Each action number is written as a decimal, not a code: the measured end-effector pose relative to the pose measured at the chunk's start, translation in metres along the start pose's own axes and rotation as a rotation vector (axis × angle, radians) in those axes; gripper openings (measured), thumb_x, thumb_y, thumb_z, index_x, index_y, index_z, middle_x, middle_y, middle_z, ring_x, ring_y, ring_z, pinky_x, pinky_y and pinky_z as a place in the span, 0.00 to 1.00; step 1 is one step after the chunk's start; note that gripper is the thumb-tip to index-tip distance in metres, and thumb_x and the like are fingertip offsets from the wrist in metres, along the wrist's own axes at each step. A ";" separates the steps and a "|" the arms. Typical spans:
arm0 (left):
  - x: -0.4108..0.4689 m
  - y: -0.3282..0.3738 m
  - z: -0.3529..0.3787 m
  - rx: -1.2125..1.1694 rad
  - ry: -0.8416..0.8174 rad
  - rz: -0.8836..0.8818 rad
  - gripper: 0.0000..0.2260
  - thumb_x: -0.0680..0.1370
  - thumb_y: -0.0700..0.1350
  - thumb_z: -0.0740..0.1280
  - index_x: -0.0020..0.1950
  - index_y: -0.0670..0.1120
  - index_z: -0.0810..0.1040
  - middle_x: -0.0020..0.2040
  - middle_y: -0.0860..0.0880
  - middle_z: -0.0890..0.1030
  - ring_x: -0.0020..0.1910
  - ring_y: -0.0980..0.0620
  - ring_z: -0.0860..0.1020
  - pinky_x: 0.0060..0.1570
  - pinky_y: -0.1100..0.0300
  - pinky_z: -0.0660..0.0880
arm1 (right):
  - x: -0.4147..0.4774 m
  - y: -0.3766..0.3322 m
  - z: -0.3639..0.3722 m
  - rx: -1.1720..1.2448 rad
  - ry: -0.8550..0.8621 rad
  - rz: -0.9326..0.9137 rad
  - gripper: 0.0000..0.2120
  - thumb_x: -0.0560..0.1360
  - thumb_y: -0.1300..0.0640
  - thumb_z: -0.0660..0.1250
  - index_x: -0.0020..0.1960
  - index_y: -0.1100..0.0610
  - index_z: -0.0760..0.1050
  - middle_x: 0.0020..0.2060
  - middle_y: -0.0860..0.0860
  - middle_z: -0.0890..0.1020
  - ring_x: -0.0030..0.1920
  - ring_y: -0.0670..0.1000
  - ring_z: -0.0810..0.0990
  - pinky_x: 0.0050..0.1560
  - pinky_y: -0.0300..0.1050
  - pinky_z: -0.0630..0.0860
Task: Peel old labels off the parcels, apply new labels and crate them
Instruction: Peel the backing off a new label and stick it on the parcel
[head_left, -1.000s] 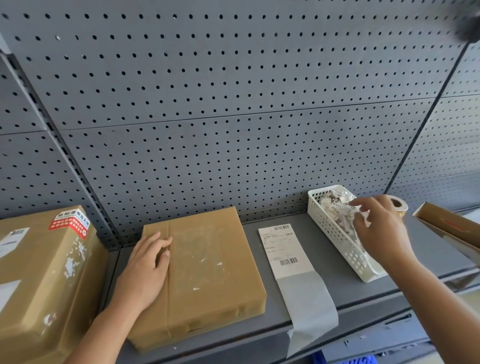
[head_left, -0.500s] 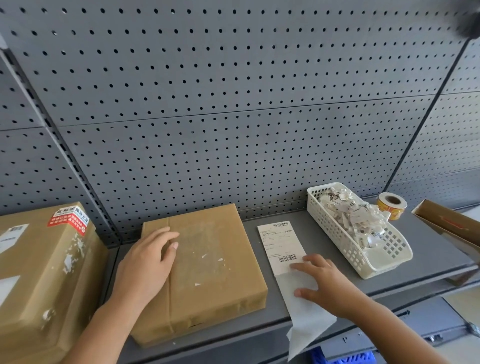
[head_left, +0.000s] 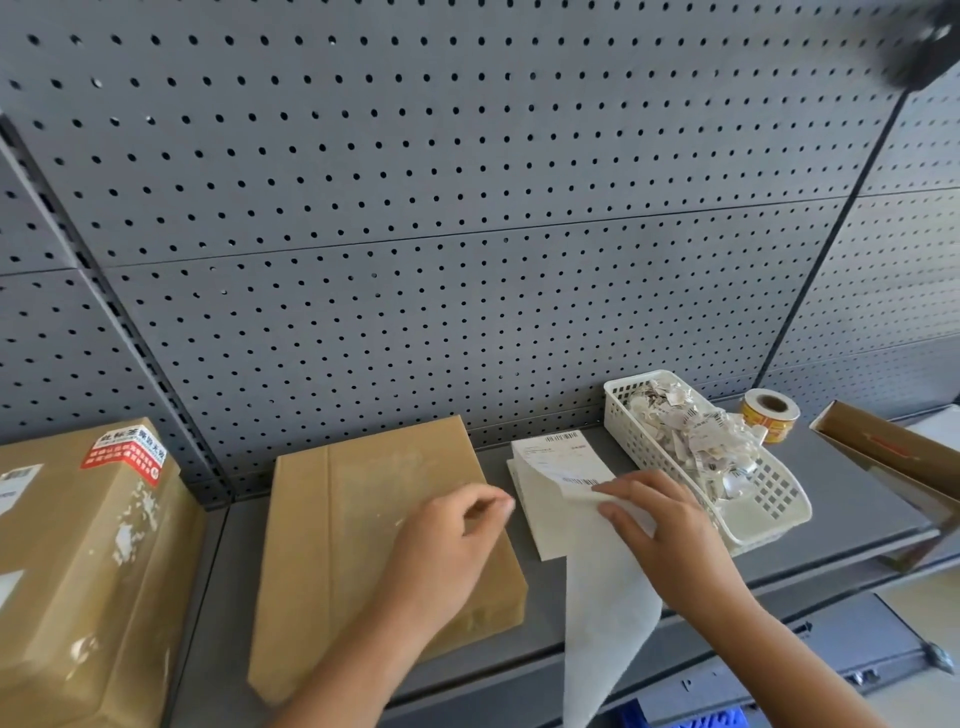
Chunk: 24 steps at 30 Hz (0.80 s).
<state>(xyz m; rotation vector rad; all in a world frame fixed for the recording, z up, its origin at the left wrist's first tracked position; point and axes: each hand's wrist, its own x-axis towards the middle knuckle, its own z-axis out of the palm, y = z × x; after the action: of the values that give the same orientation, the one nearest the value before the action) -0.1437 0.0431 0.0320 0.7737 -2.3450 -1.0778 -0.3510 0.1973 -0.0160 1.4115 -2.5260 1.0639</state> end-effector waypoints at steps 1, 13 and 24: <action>0.002 0.007 0.007 -0.080 -0.033 -0.013 0.09 0.81 0.56 0.65 0.56 0.56 0.83 0.50 0.65 0.83 0.51 0.69 0.78 0.51 0.73 0.73 | -0.002 -0.006 -0.005 0.015 0.021 -0.011 0.14 0.77 0.42 0.62 0.57 0.44 0.81 0.53 0.39 0.76 0.56 0.45 0.75 0.54 0.42 0.73; 0.014 0.033 0.041 -0.516 -0.096 -0.114 0.05 0.79 0.48 0.71 0.50 0.50 0.86 0.49 0.56 0.86 0.52 0.57 0.81 0.58 0.57 0.77 | -0.028 -0.023 -0.028 0.035 0.044 -0.140 0.13 0.77 0.45 0.65 0.60 0.43 0.80 0.54 0.39 0.75 0.57 0.46 0.75 0.54 0.47 0.75; 0.009 0.032 0.051 -0.578 -0.141 -0.064 0.03 0.79 0.43 0.71 0.49 0.47 0.85 0.42 0.50 0.85 0.41 0.58 0.80 0.45 0.66 0.75 | -0.019 -0.037 -0.038 -0.023 0.036 -0.180 0.16 0.79 0.39 0.58 0.56 0.44 0.80 0.49 0.36 0.77 0.54 0.42 0.75 0.53 0.44 0.76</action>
<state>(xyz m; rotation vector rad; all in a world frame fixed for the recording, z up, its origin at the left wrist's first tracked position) -0.1908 0.0820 0.0281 0.5648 -1.9535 -1.7721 -0.3220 0.2211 0.0262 1.5634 -2.3261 1.0159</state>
